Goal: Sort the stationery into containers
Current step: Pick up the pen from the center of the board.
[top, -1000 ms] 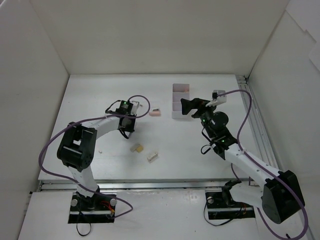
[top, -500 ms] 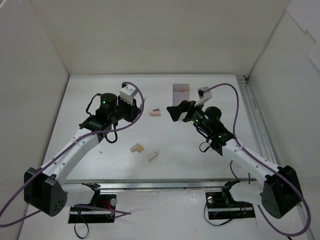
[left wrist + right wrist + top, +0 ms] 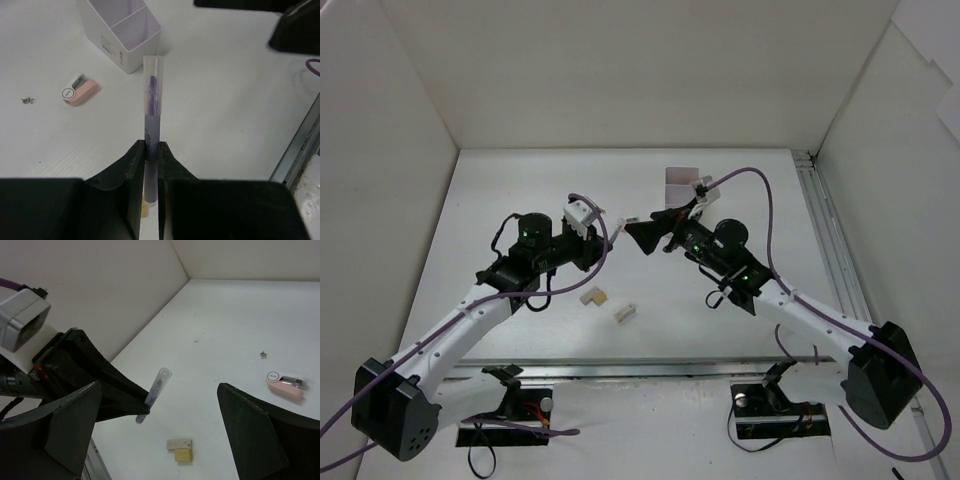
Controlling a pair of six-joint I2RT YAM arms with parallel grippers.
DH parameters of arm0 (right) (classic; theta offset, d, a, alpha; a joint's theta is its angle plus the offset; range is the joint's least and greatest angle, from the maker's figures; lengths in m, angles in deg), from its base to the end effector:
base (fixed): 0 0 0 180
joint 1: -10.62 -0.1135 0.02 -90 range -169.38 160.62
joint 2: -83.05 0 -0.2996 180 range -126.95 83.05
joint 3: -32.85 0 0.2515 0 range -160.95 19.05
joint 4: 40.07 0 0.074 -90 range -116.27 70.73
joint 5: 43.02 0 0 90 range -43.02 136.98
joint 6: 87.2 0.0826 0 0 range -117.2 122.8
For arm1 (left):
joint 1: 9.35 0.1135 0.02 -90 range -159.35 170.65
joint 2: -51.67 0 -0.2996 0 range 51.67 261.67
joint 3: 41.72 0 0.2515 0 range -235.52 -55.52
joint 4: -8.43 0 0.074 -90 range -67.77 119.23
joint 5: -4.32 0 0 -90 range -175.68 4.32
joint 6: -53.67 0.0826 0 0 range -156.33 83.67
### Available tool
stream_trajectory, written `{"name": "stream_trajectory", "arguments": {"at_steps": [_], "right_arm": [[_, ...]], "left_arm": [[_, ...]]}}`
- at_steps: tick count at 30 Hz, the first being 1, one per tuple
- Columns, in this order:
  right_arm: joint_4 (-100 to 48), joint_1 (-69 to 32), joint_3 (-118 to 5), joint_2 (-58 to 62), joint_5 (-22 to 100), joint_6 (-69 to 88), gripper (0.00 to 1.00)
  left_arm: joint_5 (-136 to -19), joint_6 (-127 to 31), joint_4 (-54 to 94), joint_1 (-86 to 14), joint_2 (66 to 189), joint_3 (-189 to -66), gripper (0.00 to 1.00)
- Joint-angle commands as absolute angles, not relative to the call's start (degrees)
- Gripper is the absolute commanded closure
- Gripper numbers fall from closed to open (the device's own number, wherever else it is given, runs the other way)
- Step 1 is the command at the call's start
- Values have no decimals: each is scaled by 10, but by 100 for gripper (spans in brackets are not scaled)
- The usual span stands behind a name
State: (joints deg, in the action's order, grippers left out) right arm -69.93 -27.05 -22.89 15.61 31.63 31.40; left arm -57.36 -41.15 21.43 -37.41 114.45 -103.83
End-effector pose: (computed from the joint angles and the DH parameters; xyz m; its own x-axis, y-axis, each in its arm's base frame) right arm 0.2220 0.1990 0.3871 -0.1608 0.4590 -0.8737 -0.8103 0.4440 0.3824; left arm 0.2260 -0.1649 0.3423 -0.2768 0.0637 -0.9588 0.8004 0.5674 -0.1934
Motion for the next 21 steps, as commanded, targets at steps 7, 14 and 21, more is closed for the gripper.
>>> {"name": "stream_trajectory", "arguments": {"at_steps": [7, 14, 21], "right_arm": [[-774, -303, -305, 48, 352, 344, 10], [-781, -318, -311, 26, 378, 354, 66], [-781, -325, -303, 38, 405, 337, 100]], "left_arm": [[-563, -418, 147, -398, 1131, -1063, 100], [-578, -420, 148, -403, 1121, -1059, 100], [-591, -426, 143, -403, 1126, -1063, 97]]}}
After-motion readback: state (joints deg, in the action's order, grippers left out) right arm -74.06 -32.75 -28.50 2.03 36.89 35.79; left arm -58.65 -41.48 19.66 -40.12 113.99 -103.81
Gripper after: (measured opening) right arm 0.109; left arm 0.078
